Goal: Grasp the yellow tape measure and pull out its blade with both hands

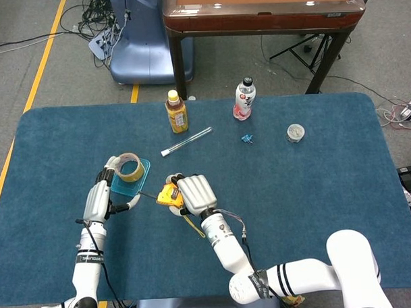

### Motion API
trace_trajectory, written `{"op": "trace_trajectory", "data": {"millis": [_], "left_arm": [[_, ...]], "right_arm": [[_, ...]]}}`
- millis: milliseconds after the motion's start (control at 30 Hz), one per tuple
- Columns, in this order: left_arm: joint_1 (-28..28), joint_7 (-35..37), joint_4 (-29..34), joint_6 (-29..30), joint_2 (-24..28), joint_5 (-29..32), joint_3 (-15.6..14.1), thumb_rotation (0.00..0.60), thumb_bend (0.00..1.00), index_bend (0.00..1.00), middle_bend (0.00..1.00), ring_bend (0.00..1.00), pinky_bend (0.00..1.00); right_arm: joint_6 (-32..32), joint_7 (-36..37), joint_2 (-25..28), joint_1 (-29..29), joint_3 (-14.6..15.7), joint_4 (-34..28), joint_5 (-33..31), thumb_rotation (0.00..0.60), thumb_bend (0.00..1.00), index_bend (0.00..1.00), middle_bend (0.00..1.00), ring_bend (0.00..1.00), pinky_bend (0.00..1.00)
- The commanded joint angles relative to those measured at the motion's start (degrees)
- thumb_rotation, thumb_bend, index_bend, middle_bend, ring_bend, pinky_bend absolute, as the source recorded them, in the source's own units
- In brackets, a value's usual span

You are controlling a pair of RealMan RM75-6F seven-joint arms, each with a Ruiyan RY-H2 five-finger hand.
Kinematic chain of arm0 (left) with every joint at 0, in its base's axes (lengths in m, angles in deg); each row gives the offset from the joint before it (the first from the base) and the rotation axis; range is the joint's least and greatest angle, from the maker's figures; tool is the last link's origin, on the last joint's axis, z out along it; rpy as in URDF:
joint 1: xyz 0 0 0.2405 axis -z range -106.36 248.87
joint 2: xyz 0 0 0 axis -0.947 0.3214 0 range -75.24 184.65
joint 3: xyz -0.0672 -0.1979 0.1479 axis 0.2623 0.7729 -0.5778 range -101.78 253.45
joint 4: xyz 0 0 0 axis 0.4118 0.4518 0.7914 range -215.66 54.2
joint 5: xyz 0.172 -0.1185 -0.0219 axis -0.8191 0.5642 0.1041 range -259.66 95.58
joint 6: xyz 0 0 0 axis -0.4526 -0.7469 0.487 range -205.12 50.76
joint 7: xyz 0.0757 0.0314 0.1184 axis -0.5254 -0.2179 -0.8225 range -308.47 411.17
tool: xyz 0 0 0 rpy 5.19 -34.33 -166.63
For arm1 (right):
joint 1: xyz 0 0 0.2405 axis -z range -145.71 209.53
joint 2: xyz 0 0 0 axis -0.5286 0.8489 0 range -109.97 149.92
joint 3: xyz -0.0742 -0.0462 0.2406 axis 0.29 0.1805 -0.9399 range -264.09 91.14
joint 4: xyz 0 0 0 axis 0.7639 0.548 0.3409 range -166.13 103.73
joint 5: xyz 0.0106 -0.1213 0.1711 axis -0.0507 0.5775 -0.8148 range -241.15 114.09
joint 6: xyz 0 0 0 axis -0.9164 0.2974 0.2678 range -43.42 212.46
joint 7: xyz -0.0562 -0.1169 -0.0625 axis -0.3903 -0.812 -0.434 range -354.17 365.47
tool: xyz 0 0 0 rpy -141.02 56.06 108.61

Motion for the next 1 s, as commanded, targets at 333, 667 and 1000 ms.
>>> {"op": "trace_trajectory", "data": {"millis": [333, 667, 1000], "left_arm": [[-0.3, 2.4, -0.4, 0.2, -0.4, -0.8, 0.2, 0.6, 0.3, 0.38, 0.0, 0.0, 0.0], [-0.3, 3.2, -0.7, 0.1, -0.8, -0.7, 0.3, 0.6, 0.37, 0.5, 0.0, 0.0, 0.0], [-0.6, 4.3, 0.3, -1.6, 0.4, -0.1, -0.3, 0.6, 0.4, 0.56, 0.02, 0.0, 0.0]], "right_arm": [[-0.1, -0.4, 0.2, -0.2, -0.2, 0.0, -1.0, 0.6, 0.77, 0.71, 0.72, 0.66, 0.4], [0.3, -0.3, 0.6, -0.3, -0.3, 0.3, -1.9, 0.6, 0.77, 0.71, 0.72, 0.67, 0.4], [2.2, -0.9, 2.7, -0.8, -0.8, -0.6, -3.6, 0.6, 0.77, 0.71, 0.72, 0.67, 0.4]]}}
